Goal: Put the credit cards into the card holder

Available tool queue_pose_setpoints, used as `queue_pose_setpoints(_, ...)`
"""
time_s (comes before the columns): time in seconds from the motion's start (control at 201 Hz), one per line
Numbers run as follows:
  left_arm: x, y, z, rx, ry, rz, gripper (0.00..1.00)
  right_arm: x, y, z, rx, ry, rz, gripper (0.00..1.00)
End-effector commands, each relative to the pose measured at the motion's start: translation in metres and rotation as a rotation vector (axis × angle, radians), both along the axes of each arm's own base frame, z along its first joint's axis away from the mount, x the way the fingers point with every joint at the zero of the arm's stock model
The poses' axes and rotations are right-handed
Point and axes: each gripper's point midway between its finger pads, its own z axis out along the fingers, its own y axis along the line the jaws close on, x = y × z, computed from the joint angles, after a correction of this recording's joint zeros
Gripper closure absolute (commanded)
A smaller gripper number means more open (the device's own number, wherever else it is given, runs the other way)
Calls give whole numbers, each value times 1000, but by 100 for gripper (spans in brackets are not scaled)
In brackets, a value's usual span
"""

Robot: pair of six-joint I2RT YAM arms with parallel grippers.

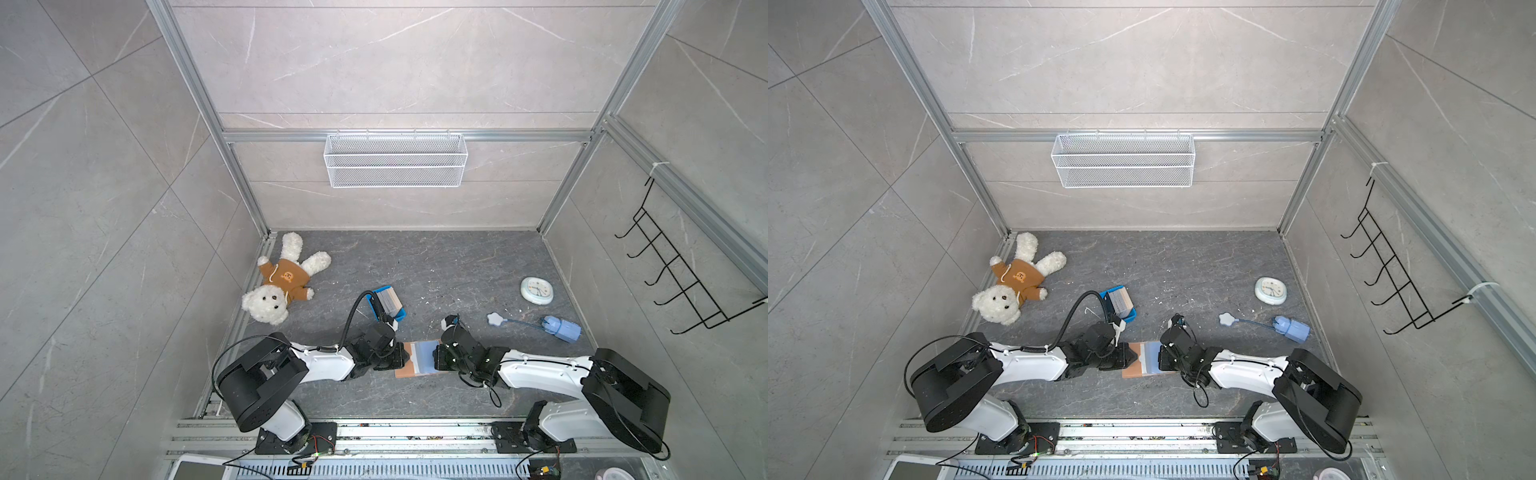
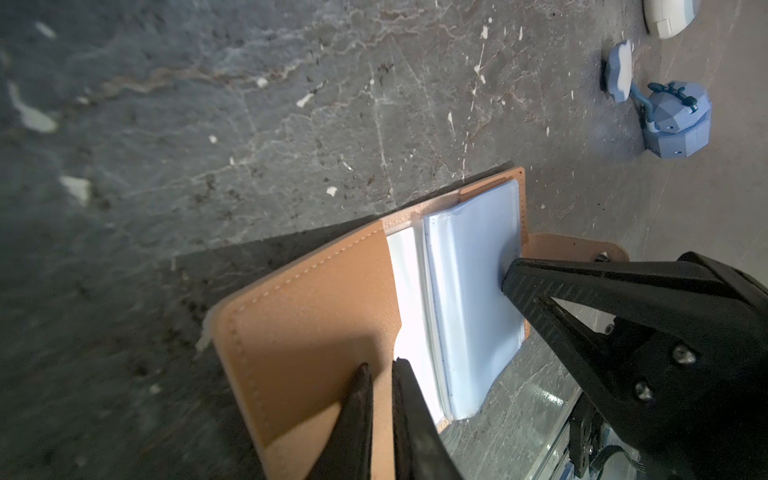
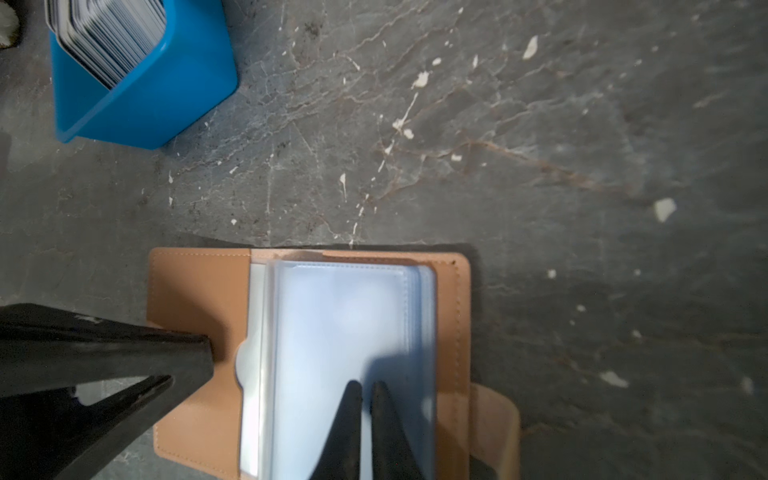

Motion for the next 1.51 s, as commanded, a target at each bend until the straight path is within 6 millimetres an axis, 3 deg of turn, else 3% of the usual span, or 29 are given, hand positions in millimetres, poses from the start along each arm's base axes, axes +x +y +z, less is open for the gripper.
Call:
queue_pose_setpoints(0.0,-3,5,-11,54,16,-18,85,-2,-3,0,-12,4,7,88)
queue_pose_setpoints(0.194,-2,3,-12,56,19,-23,85,-5,-2,7,17,-13,22,87)
queue_pose_setpoints(0.458,0,-1,-12,54,18,-27,85,-9,-17,-10,-50,30,-27,88)
queue_pose_setpoints(0.742,0,0,-9,46,14,-25,85,-9,-6,9,24,-14,24,87)
queue_pose_setpoints(0.926,1,-2,-8,42,11,-29,85,-12,-21,-6,-42,29,-32,87)
queue_pose_setpoints(1.115,6,-9,10,6,-20,-38,85,-15,-34,-14,-106,56,-76,88)
queue_pose_setpoints(1.504,0,-29,49,-103,-67,-105,83,-12,-33,11,-80,22,-69,87)
